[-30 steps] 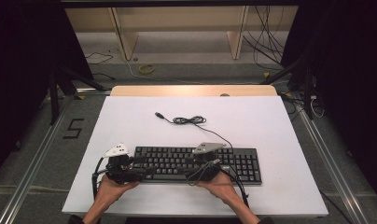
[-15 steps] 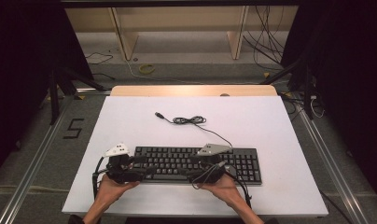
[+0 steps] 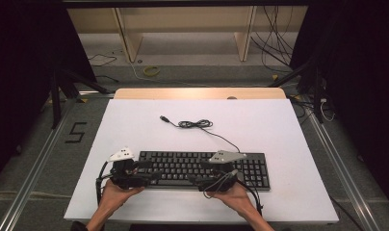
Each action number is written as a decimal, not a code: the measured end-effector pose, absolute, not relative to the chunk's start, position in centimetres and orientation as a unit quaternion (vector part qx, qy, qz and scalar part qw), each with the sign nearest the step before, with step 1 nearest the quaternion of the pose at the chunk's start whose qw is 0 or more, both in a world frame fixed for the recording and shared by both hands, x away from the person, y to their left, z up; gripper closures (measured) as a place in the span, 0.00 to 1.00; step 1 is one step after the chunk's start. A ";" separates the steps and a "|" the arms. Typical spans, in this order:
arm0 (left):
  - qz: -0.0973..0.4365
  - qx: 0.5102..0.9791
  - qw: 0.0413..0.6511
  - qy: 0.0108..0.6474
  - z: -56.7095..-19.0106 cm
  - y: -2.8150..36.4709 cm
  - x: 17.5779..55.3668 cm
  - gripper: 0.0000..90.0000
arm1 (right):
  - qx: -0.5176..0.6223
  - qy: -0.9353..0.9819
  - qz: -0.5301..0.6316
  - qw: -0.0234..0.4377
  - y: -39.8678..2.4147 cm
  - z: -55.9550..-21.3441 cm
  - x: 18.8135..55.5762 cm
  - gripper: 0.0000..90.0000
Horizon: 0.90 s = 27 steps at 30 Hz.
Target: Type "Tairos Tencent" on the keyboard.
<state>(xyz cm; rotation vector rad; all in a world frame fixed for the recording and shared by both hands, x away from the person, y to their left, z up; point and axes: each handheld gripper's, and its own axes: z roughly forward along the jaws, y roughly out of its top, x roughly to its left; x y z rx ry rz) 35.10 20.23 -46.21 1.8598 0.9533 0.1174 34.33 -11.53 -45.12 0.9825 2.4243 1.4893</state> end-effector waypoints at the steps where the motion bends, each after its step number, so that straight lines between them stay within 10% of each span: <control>1: 0.049 0.770 0.500 0.394 -46.2 20.2 35.1 0.32 | 0.325 0.804 0.493 0.068 -11.6 -45.1 34.3 0.33; 27: 0.059 0.798 0.454 0.391 -46.2 17.7 37.2 0.60 | 0.340 0.791 0.503 0.077 -13.5 -45.4 33.3 0.31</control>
